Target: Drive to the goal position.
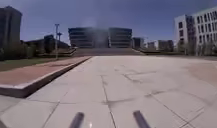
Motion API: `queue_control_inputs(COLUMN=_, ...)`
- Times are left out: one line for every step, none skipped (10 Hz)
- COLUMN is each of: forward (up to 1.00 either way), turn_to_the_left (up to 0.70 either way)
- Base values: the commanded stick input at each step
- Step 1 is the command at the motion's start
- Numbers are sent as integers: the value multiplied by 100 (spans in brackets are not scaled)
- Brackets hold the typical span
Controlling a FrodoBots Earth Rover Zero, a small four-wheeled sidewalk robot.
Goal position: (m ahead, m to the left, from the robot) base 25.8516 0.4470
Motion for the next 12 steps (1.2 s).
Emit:
queue_control_inputs(forward=100, turn_to_the_left=0)
queue_control_inputs(forward=100, turn_to_the_left=0)
queue_control_inputs(forward=100, turn_to_the_left=0)
queue_control_inputs(forward=100, turn_to_the_left=0)
queue_control_inputs(forward=100, turn_to_the_left=0)
queue_control_inputs(forward=100, turn_to_the_left=0)
queue_control_inputs(forward=100, turn_to_the_left=0)
queue_control_inputs(forward=100, turn_to_the_left=0)
queue_control_inputs(forward=100, turn_to_the_left=0)
queue_control_inputs(forward=100, turn_to_the_left=0)
queue_control_inputs(forward=100, turn_to_the_left=0)
queue_control_inputs(forward=100, turn_to_the_left=0)
